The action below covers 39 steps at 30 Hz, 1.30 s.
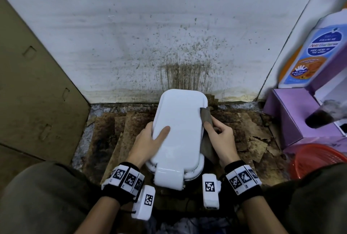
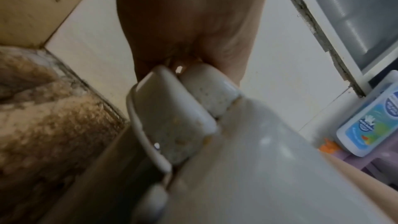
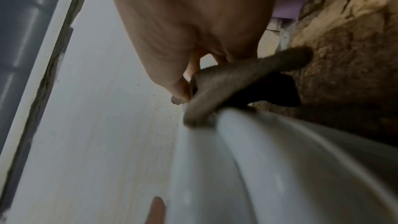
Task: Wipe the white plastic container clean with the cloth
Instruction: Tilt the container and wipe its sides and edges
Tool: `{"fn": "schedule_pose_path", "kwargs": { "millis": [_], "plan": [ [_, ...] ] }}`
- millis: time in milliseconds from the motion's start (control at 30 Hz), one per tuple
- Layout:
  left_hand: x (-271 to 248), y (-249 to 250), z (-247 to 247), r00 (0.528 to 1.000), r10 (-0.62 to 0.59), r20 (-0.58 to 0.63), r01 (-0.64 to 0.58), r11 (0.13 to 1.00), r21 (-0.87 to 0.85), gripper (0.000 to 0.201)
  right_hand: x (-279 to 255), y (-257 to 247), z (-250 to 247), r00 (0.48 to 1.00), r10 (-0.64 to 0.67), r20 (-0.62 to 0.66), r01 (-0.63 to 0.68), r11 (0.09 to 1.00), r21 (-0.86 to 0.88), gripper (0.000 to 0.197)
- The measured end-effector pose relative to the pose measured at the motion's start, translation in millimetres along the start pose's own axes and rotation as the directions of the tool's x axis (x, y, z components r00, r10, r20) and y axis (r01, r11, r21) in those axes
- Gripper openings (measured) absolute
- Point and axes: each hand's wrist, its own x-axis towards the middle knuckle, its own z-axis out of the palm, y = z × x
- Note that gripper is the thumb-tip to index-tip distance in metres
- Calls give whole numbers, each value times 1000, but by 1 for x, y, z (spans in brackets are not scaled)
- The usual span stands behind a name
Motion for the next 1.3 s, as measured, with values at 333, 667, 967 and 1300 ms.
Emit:
{"fn": "schedule_pose_path", "kwargs": {
  "millis": [333,667,967,1300],
  "plan": [
    [22,-6,-18,984,104,146,-124,983,138,54,-11,8,9,985,-42,-166,36,999,-36,38],
    [2,-19,-2,999,35,39,-39,991,127,54,52,-14,-5,995,-91,-28,84,977,-198,44],
    [-35,-28,-2,983,-181,-35,184,975,127,67,108,-34,-10,966,-111,234,164,960,-225,41],
    [-38,-40,-9,984,-152,-89,154,988,15,68,108,-28,-8,955,-95,280,105,994,-21,41]
  ]
}}
